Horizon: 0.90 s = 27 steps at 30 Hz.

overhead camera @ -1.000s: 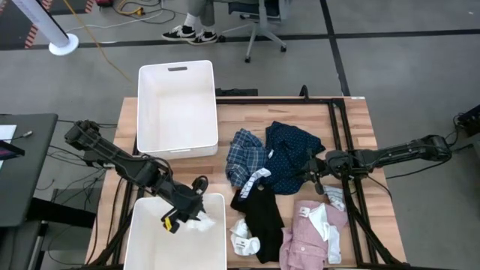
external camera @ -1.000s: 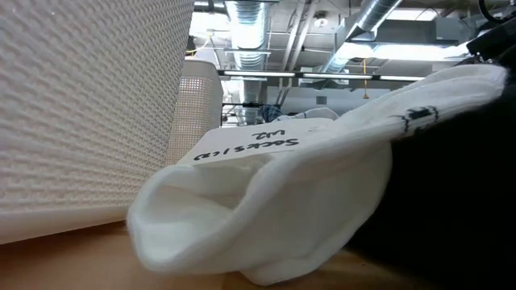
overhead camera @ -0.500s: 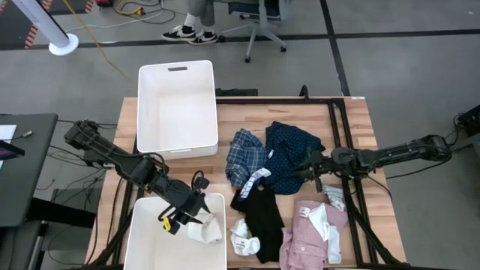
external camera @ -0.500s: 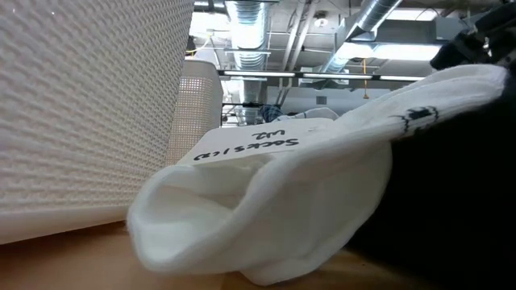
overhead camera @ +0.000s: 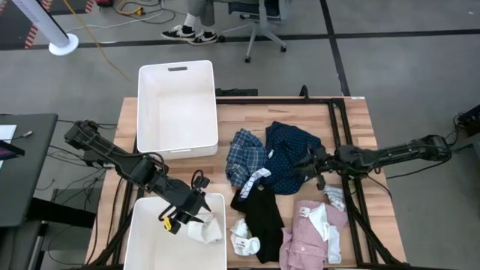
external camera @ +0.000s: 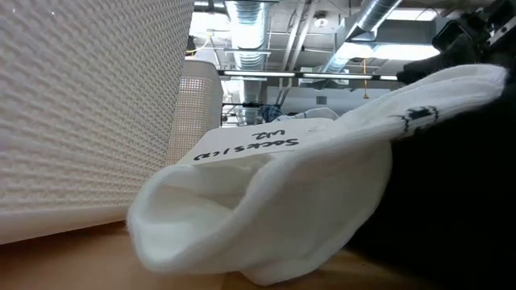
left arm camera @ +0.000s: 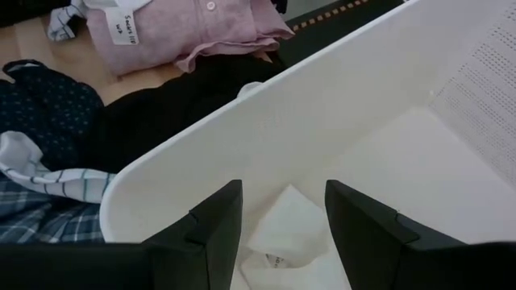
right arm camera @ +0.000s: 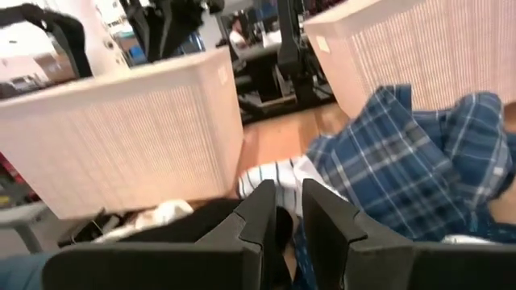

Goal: Sort clothes
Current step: Put the blue shirt into the top white laundry organizer

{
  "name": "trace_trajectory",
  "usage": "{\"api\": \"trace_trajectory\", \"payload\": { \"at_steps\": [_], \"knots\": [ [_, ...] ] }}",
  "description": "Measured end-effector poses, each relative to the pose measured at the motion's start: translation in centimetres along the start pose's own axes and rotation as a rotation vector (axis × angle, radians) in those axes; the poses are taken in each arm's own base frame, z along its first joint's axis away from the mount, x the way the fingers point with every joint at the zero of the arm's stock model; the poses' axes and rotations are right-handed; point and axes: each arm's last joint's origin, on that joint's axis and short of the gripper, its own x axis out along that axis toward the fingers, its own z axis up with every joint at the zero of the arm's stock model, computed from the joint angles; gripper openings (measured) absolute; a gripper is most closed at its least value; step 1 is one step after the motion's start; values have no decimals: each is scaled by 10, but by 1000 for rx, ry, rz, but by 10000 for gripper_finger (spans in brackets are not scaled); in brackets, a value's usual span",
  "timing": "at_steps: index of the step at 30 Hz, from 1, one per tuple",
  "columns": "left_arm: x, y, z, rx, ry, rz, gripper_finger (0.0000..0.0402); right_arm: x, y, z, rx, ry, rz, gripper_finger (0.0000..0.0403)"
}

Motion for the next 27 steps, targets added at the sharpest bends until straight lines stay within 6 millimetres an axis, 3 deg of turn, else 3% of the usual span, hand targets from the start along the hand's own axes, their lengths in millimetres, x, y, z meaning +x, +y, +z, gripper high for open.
{"api": "trace_trajectory", "payload": {
  "at_steps": [5,8,13,20,23,27],
  "knots": [
    [0,0,0,21,0,13,174,0,0,1,-3,-3,-2,87],
    [0,1,0,34,0,22,174,0,-2,-1,-28,8,-51,111],
    [0,1,0,36,-3,26,174,3,-2,3,-86,18,-96,201],
    [-9,1,12,50,-51,32,174,22,6,29,-219,114,-114,342],
    [-17,2,21,90,-85,62,174,35,8,38,-291,223,-128,375],
    [-24,5,28,152,-92,174,174,52,4,40,-362,426,-182,387]
  ]
}}
